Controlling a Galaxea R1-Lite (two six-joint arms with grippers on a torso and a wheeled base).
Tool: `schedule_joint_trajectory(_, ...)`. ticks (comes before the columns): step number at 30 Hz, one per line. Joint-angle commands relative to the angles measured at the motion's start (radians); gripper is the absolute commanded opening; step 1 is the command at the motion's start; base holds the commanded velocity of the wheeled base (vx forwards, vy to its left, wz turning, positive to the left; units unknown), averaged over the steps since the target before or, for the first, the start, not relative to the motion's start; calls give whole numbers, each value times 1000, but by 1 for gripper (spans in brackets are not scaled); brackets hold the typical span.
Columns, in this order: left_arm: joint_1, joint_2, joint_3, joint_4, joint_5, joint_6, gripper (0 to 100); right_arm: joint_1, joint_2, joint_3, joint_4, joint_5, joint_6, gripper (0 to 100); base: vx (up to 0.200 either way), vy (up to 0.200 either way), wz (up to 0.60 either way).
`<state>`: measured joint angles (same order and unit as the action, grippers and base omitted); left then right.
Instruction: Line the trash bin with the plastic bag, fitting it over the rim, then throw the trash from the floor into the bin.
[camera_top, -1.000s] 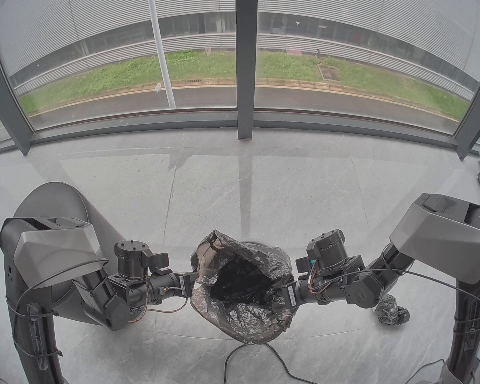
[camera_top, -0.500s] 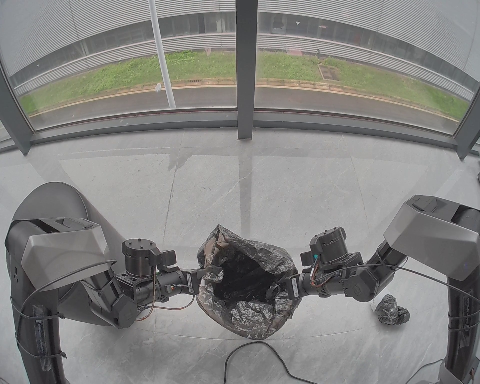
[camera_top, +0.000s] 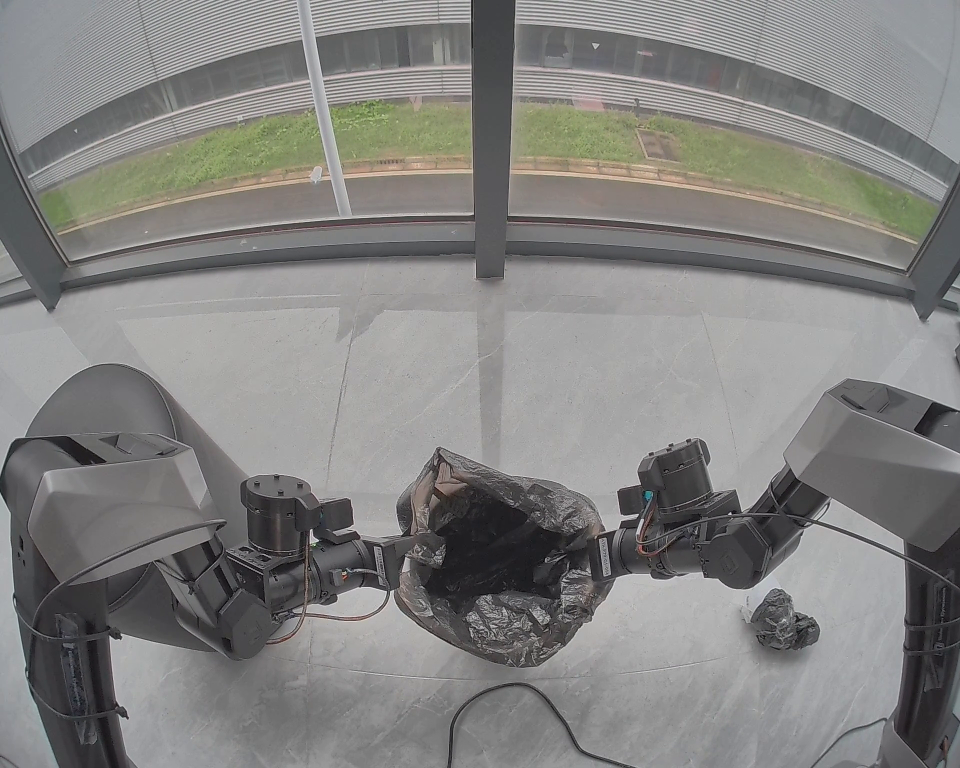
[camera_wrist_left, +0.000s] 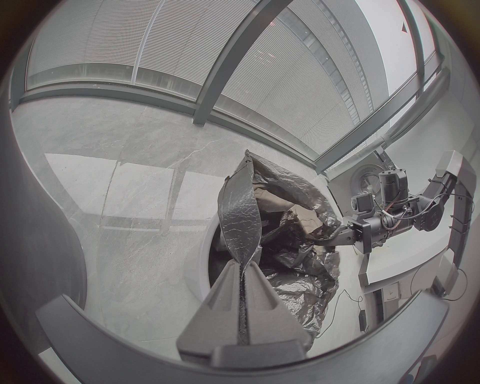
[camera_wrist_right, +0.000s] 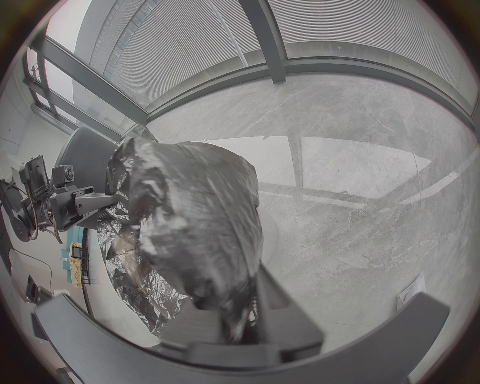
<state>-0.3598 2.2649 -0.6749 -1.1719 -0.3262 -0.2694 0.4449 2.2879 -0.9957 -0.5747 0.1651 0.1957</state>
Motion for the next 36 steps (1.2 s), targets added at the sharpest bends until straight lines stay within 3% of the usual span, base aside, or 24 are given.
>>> schedule_joint_trajectory(1, -5, -18, 3, 1, -1, -1, 0, 6, -24, 3, -1, 1, 1, 100, 0, 0, 0)
schedule_joint_trajectory(22, 2, -13, 52, -3, 1, 1, 0, -43, -5, -38, -1, -95, 14, 100, 0, 0, 0)
schedule_joint_trajectory(28, 10, -4, 75, -6, 1, 29, 0, -26, -18, -26, -2, -90, 5, 100, 0, 0, 0)
schedule_joint_trajectory(36, 85, 13, 69, -9, 1, 73, 0, 43, -22, -18, -28, -88, 4, 100, 0, 0, 0)
